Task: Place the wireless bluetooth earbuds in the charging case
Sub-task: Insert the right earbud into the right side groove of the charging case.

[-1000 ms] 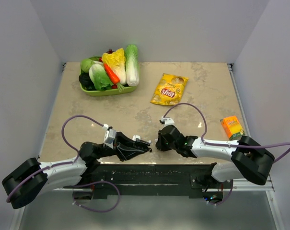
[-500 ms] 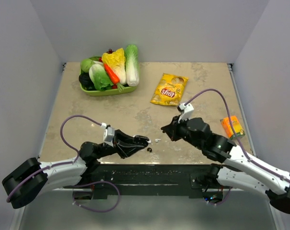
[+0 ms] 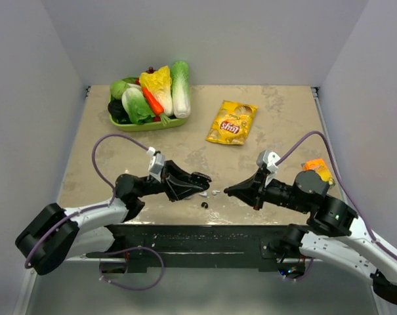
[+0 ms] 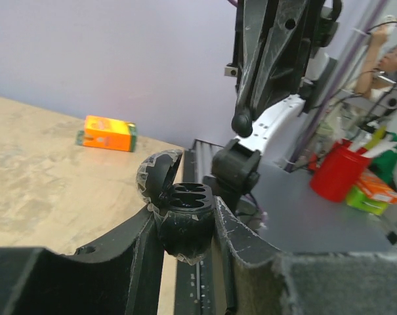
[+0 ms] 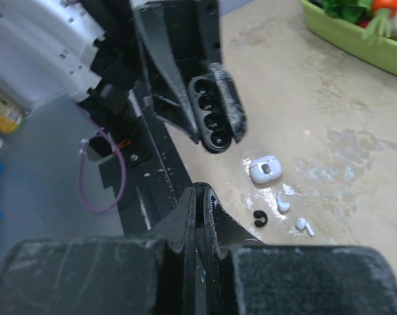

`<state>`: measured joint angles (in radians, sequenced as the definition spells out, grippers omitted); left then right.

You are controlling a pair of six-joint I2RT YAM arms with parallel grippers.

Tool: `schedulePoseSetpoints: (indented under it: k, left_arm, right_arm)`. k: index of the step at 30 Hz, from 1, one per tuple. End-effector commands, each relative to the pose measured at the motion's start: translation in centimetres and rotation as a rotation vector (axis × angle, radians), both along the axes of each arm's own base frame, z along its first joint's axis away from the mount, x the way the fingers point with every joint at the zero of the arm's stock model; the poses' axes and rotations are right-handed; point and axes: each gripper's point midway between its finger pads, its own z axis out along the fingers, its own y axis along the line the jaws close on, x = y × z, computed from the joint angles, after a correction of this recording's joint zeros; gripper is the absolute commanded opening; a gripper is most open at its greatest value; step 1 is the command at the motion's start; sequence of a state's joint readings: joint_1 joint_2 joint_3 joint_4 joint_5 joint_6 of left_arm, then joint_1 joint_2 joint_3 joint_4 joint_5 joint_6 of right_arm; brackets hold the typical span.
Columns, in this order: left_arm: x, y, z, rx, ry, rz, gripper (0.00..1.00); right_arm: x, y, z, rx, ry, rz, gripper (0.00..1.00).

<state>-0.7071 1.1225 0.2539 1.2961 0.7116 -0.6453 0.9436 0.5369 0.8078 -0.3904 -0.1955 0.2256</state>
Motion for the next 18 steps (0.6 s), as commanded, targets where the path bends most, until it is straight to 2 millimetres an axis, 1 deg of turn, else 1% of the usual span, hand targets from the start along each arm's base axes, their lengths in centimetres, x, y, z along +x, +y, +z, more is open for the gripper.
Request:
schedulePoseSetpoints:
  k: [1,7,11,18]
  left_arm:
    - [-5.8,2.4,9.5,-0.316,-0.442,-0.184,0.00]
    - [-5.8,2.0,9.4,-0.303,-0.433,-0.209,0.00]
    - [-6.1,1.8,9.1,-0.296,-0.427,-0.224,0.00]
    - [-6.2,1.3,8.8,-0.307,-0.426,-0.218,0.00]
  right_arm:
    - [-2.0,0.7,1.7,0.007,-0.080,0.144,0.00]
    - [-1.2,1.4,1.8,-0.007,-0.084,0.140,0.00]
    - [-0.9,2.4,2.2,0.006,-0.085,0.151,0.00]
    - [-0.2,3.9,2.1,0.026,-0.070,0.165,0.00]
